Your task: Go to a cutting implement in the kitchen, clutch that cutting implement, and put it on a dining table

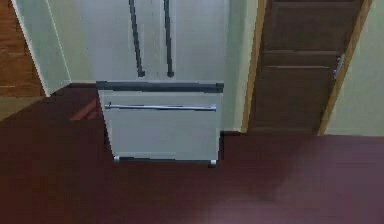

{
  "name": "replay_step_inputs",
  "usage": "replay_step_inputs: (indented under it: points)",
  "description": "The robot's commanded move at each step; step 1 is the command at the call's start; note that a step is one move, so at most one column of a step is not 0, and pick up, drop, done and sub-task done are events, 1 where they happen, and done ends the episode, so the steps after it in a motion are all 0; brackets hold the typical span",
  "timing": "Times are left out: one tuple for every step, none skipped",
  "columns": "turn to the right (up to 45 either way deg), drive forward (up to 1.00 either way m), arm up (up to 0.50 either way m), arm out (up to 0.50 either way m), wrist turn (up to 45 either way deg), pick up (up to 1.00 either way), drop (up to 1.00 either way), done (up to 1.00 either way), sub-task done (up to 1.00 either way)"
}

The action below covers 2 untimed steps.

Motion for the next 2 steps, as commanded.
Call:
replay_step_inputs:
  points:
    - [15.0, 0.00, 0.00, 0.00, 0.0, 0.00, 0.00, 0.00, 0.00]
    - [0.0, 0.70, 0.00, 0.00, 0.0, 0.00, 0.00, 0.00, 0.00]
